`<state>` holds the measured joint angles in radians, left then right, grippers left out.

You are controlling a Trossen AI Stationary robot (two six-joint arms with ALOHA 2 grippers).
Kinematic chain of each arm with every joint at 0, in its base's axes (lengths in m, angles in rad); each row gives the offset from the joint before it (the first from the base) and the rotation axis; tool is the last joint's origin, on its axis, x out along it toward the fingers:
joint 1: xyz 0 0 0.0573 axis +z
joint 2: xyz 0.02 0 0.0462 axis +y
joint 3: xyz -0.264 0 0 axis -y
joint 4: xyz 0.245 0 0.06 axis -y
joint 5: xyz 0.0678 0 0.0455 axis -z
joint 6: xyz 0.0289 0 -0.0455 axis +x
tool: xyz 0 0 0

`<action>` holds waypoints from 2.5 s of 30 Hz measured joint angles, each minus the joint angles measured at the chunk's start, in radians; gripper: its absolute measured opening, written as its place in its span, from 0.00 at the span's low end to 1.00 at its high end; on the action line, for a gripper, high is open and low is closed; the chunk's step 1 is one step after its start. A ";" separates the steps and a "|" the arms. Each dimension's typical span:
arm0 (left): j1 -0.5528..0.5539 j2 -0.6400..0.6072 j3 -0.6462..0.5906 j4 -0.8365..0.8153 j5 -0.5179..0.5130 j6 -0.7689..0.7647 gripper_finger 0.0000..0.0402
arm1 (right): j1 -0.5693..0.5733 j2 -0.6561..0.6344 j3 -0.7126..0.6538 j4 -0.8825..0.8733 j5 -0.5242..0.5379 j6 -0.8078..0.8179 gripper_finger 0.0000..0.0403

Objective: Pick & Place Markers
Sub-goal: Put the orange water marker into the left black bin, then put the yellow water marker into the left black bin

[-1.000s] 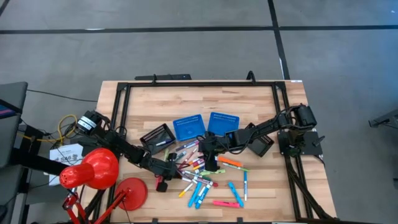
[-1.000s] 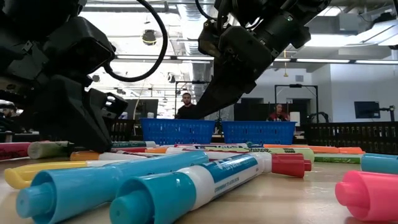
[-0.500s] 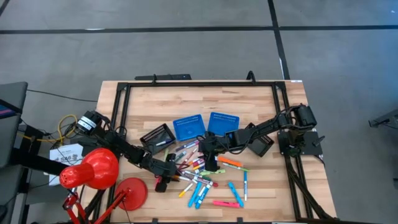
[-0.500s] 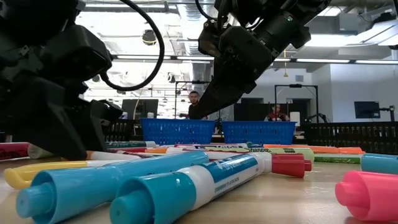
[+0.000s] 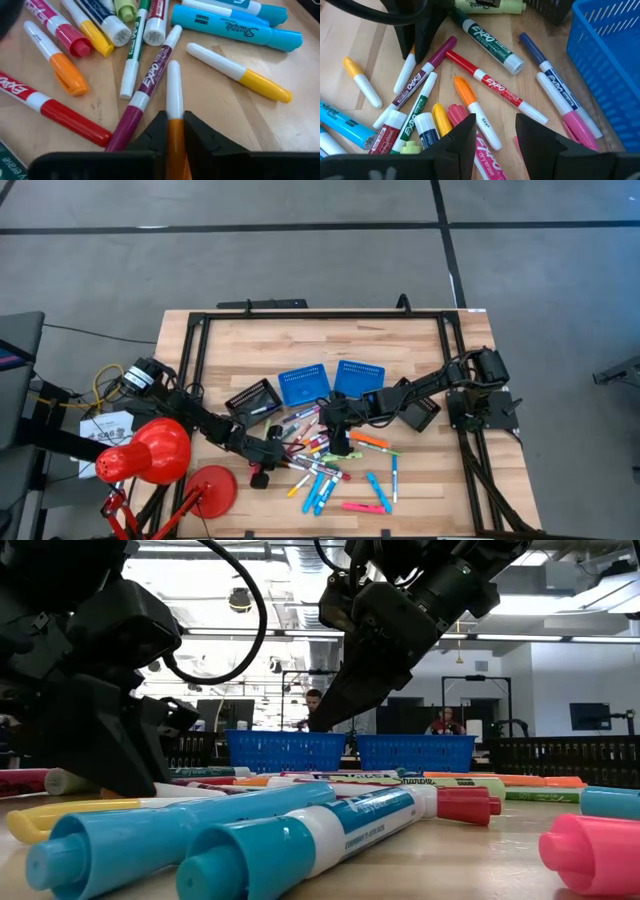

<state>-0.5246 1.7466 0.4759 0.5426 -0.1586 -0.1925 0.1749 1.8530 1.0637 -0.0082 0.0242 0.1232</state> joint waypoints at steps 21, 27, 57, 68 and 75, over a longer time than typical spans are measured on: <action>-0.024 -0.629 -0.004 -0.725 -0.550 -0.139 0.14 | 0.000 0.000 0.000 0.005 -0.001 0.000 0.32; 0.048 -0.729 -0.034 -0.842 -0.558 -0.329 0.14 | 0.000 0.000 0.000 0.044 -0.002 0.000 0.32; 0.120 -0.768 -0.120 -0.636 -0.488 -0.355 0.30 | 0.175 0.186 0.107 0.367 -0.230 -0.131 0.32; 0.102 -0.808 -0.117 -0.592 -0.486 -0.309 0.30 | 0.144 0.407 0.403 0.021 -0.373 -0.158 0.29; 0.100 -0.800 -0.118 -0.586 -0.484 -0.303 0.30 | 0.134 0.452 0.423 0.018 -0.428 -0.227 0.25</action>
<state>-0.4248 0.9466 0.3580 -0.0429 -0.6430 -0.4957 0.3092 2.3054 1.4864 0.0096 -0.4033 -0.1038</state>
